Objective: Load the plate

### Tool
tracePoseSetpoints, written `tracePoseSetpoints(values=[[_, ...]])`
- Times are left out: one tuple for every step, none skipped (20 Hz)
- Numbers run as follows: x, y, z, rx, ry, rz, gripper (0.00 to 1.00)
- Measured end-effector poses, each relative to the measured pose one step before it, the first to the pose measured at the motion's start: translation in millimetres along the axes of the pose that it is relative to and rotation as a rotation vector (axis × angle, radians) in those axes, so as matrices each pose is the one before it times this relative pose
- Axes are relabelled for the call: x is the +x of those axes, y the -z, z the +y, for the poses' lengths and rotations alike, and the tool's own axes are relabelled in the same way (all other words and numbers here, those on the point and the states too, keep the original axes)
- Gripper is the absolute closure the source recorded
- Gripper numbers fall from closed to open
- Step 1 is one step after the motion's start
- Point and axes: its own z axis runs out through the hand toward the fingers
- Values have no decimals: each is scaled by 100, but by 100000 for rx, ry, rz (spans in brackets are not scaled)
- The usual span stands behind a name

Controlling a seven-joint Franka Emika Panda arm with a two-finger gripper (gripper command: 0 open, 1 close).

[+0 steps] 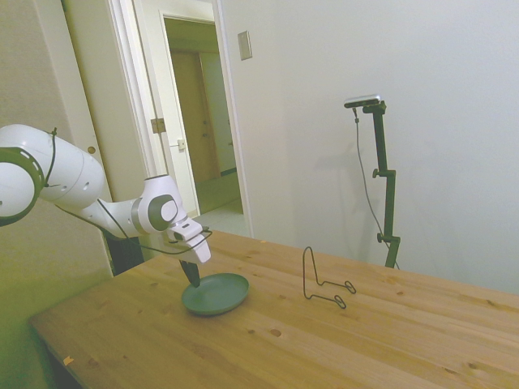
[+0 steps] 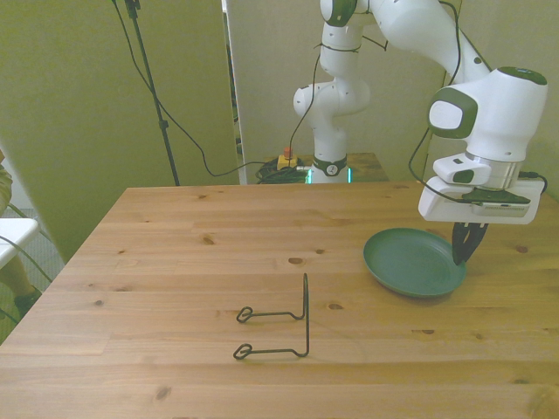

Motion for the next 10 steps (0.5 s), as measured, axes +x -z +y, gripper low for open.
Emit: tracePoseSetpoints(values=[[6, 6, -1, 12, -6, 8, 100], [1, 4, -2, 8, 8, 3, 100], [1, 1, 1, 0, 27, 1, 100], [6, 24, 2, 32, 28, 20, 100], [30, 64, 15, 85, 7, 53, 100], [52, 129, 28, 169, -17, 98, 100], [76, 180, 41, 236, -22, 136, 100], [88, 223, 57, 301, -42, 117, 100], [114, 342, 55, 517, 52, 146, 100], [129, 372, 43, 554, 92, 155, 100]])
